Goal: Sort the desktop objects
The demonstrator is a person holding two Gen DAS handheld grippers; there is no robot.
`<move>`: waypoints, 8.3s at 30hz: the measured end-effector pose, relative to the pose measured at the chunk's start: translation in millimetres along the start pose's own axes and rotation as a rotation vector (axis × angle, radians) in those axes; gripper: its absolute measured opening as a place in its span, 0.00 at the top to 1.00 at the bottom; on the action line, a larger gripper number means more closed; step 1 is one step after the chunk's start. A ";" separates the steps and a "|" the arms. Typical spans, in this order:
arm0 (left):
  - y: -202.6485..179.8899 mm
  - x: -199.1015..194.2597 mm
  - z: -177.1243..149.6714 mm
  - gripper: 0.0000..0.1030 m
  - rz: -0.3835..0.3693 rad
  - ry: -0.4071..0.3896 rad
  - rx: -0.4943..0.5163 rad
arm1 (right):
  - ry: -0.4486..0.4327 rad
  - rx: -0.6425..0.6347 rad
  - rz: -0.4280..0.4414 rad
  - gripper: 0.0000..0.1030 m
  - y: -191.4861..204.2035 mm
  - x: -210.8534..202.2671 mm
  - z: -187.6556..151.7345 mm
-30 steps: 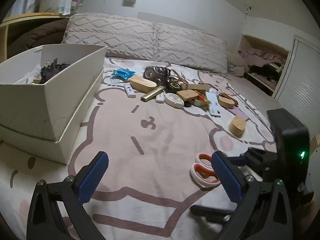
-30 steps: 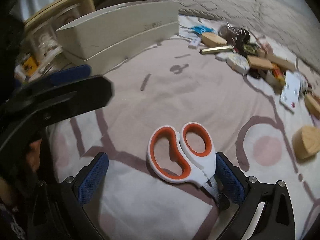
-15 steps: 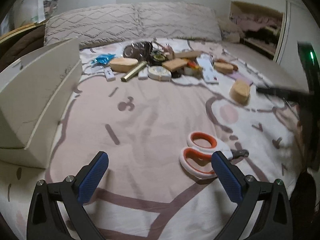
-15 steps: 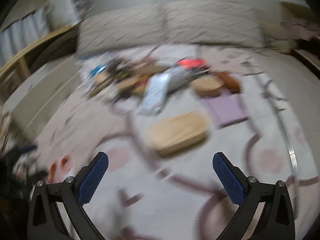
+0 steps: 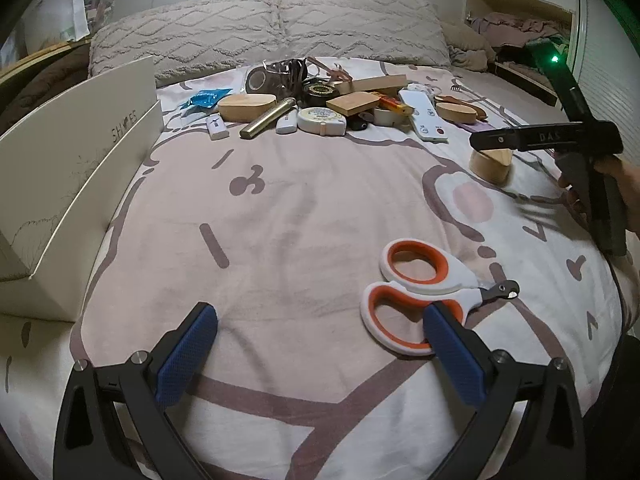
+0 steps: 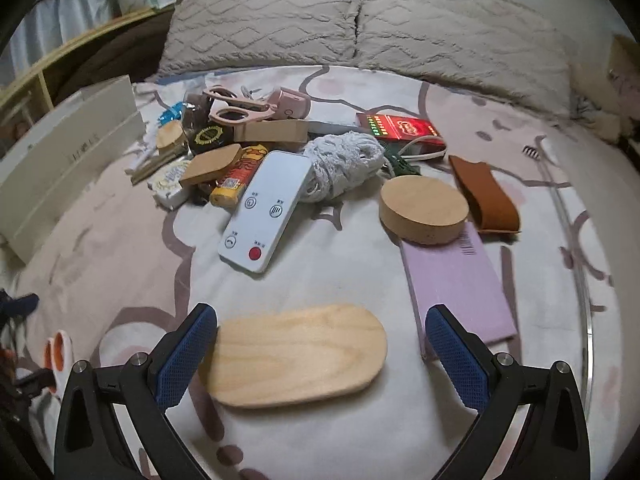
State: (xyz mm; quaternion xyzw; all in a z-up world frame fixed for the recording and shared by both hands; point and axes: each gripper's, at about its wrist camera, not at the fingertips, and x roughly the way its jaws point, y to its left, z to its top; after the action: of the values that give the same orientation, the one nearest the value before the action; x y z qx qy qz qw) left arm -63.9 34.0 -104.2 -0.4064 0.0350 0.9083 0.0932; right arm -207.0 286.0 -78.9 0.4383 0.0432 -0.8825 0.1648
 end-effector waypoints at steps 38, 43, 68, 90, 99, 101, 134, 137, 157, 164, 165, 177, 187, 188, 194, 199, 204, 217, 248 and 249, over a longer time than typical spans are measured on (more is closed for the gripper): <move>40.0 -23.7 -3.5 0.00 0.203 0.045 0.152 | -0.008 0.033 0.099 0.00 2.9 14.2 -11.8; 56.2 -30.8 -0.1 0.00 0.236 0.035 0.108 | -0.022 0.033 0.105 0.00 2.1 13.5 -12.4; 10.1 -19.4 -13.6 0.00 0.163 0.034 0.026 | 0.003 -0.287 0.301 0.00 66.5 11.0 -22.0; 44.1 -31.9 -10.0 0.00 0.127 0.013 -0.034 | -0.037 -0.444 0.527 0.00 97.2 -20.3 -42.7; 32.5 3.4 2.0 0.00 0.111 0.001 -0.019 | -0.233 -0.366 0.531 0.00 79.1 -58.3 -43.6; 33.0 3.0 2.7 0.00 0.108 0.000 -0.024 | -0.241 -0.326 0.445 0.00 75.4 -57.7 -41.2; 34.8 6.2 -2.8 0.00 0.091 -0.022 -0.046 | -0.004 -0.208 0.200 0.00 37.2 -19.6 8.7; 38.6 3.4 -4.2 0.00 0.051 -0.048 -0.061 | -0.027 -0.178 0.223 0.00 23.5 -11.1 17.5; 38.3 0.4 -3.8 0.00 0.018 -0.077 -0.047 | 0.038 -0.281 0.319 0.00 69.5 -19.9 -23.0; 36.5 -0.2 -4.6 0.08 0.031 -0.085 -0.046 | 0.037 -0.277 0.247 0.00 97.0 -29.4 -33.9; 36.6 -0.6 -5.0 0.09 0.032 -0.086 -0.047 | 0.034 -0.238 0.243 0.00 96.5 -29.8 -33.5; 35.2 -3.1 -7.3 0.09 0.030 -0.086 -0.041 | -0.049 -0.086 0.213 0.00 121.3 -40.9 -53.0; 34.4 -3.9 -8.9 0.14 0.064 -0.084 -0.051 | -0.104 0.081 0.155 0.00 129.8 -41.2 -75.7; 34.8 -4.2 -9.0 0.15 0.064 -0.085 -0.054 | -0.095 0.067 0.136 0.00 133.8 -39.3 -74.1; 36.6 -4.3 -8.7 0.15 0.054 -0.078 -0.066 | -0.020 0.000 0.006 0.00 149.7 -20.2 -68.3; 37.0 -2.7 -8.1 0.15 0.052 -0.059 -0.068 | -0.013 0.008 0.012 0.00 144.6 -15.9 -69.0; 36.0 -1.9 -8.1 0.13 0.053 -0.052 -0.067 | -0.007 -0.001 -0.008 0.00 147.9 -12.7 -68.9; 34.8 -0.8 -9.2 0.05 0.044 -0.060 -0.064 | -0.007 0.037 0.024 0.00 141.5 -7.9 -64.0; 35.6 -1.5 -9.1 0.00 0.018 -0.070 -0.067 | -0.119 0.035 -0.042 0.00 146.7 -21.6 -70.3; 35.8 -1.4 -9.1 0.00 0.016 -0.070 -0.068 | -0.109 0.030 -0.050 0.00 147.5 -19.7 -69.5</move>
State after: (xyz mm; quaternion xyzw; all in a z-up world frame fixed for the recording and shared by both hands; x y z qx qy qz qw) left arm -63.4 -2.6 -109.7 -0.3768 0.0043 0.9234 0.0732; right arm -94.7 167.3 -95.8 0.3907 0.0319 -0.9095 0.1382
